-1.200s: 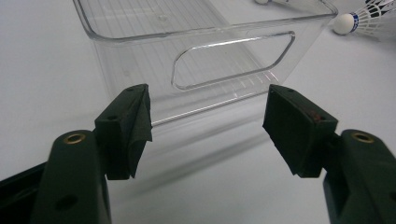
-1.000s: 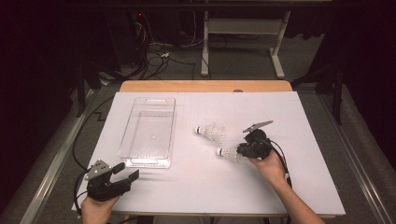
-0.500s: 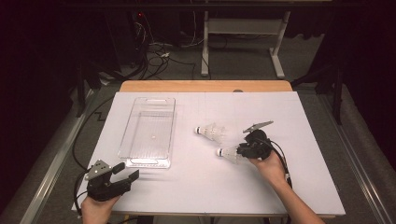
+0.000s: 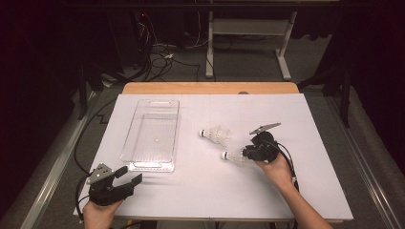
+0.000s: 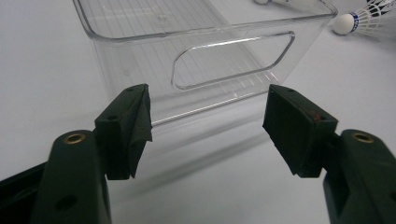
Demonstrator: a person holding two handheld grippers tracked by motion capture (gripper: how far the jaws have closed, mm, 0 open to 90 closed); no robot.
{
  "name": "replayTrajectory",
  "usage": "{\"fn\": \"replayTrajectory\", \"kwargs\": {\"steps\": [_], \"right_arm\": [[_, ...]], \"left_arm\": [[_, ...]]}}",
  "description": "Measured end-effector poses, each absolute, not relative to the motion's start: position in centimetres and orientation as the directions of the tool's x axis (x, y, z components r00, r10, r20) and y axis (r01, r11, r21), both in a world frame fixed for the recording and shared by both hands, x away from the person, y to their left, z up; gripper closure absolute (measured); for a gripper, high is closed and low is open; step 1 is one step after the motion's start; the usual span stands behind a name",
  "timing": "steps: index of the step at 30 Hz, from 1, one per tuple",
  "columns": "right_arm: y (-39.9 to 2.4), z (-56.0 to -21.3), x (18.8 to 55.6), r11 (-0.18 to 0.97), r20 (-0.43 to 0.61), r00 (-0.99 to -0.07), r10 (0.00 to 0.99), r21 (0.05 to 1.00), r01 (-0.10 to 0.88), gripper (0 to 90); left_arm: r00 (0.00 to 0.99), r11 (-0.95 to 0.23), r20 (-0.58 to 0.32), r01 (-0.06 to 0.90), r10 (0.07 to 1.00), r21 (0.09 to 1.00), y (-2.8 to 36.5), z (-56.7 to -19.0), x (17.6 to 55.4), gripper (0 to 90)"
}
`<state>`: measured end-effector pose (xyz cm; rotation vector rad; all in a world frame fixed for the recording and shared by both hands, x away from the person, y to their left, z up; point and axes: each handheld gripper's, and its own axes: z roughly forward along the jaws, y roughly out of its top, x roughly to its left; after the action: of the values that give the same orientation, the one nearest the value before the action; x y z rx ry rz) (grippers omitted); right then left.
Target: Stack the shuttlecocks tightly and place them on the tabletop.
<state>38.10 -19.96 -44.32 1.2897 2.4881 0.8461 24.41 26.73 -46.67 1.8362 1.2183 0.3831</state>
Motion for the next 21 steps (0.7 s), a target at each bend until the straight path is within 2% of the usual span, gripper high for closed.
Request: {"fn": "replayTrajectory", "kwargs": {"steps": [21], "right_arm": [[-20.51, -44.37, 37.60, 0.441, 0.084, -0.590, 0.803, 0.582, 0.683, 66.4]], "left_arm": [[0.474, -0.140, -0.199, 0.588, 0.858, 0.797, 26.71, -46.67, 24.42, 32.9]]}}
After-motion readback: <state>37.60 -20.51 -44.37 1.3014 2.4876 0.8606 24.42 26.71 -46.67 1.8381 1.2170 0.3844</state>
